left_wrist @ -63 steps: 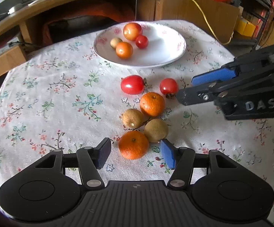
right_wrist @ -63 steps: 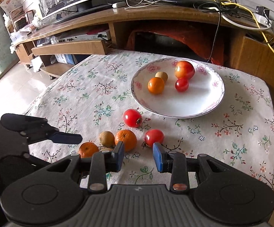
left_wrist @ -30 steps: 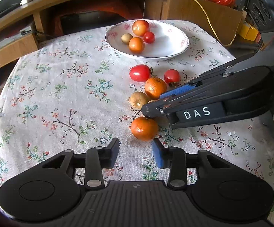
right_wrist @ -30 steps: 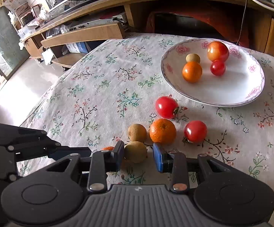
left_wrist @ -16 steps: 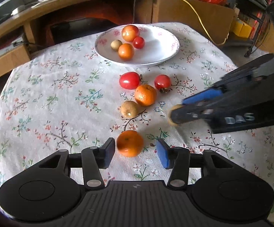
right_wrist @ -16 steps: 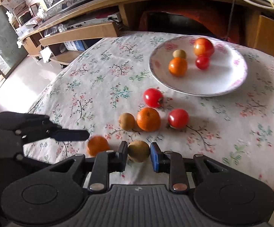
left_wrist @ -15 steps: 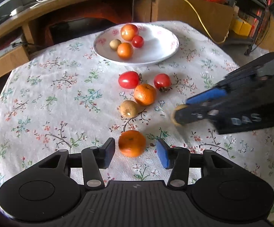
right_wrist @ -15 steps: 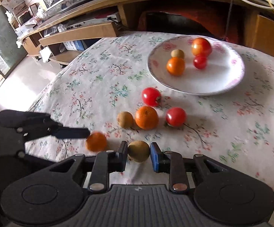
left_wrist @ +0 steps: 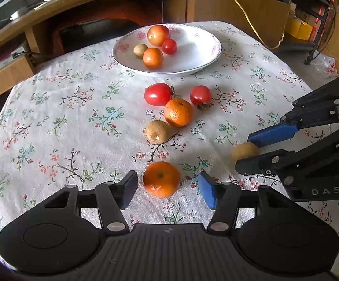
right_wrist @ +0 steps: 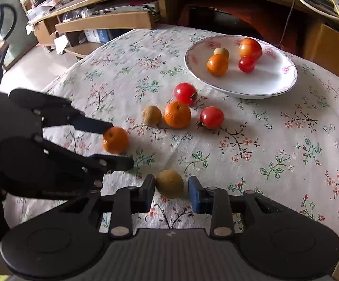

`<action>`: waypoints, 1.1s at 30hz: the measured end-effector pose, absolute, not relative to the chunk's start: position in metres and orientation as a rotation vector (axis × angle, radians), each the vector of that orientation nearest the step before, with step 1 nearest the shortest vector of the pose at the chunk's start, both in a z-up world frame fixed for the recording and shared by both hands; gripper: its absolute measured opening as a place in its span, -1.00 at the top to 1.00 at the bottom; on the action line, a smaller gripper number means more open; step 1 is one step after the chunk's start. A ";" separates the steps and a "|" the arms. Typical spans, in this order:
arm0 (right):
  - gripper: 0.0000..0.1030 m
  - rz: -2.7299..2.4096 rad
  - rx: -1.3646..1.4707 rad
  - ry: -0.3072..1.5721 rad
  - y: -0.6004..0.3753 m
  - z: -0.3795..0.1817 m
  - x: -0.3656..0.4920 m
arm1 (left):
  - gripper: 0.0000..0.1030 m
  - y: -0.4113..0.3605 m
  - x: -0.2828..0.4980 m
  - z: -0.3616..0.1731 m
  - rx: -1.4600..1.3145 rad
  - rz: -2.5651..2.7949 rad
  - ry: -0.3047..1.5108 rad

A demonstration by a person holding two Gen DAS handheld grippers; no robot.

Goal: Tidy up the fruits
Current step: 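Grasp the tan round fruit with the right tool while the left tool grasps the mandarin, then carry both fruits over the white bowl and open both tools to release them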

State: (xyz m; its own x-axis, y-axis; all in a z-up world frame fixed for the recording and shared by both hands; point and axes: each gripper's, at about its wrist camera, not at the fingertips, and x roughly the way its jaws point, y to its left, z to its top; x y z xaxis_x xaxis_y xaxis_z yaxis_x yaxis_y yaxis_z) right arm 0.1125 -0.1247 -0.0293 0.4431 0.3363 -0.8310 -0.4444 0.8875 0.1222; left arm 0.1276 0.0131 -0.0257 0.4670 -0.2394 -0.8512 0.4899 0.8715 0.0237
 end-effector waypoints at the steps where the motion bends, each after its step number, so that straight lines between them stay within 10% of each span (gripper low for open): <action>1: 0.36 0.485 -0.126 0.997 -0.125 -0.030 0.112 | -0.31 0.013 0.127 -0.025 0.281 -0.455 0.987; 11: 0.36 0.490 -0.164 0.993 -0.120 -0.032 0.112 | -0.35 0.010 0.127 -0.030 0.311 -0.453 0.972; 19: 0.48 0.471 -0.183 1.004 -0.118 -0.032 0.111 | 0.18 0.012 0.128 -0.028 0.266 -0.436 0.989; 33: 0.48 0.424 -0.126 0.955 -0.131 -0.016 0.122 | 0.21 0.008 0.136 -0.014 0.219 -0.427 0.967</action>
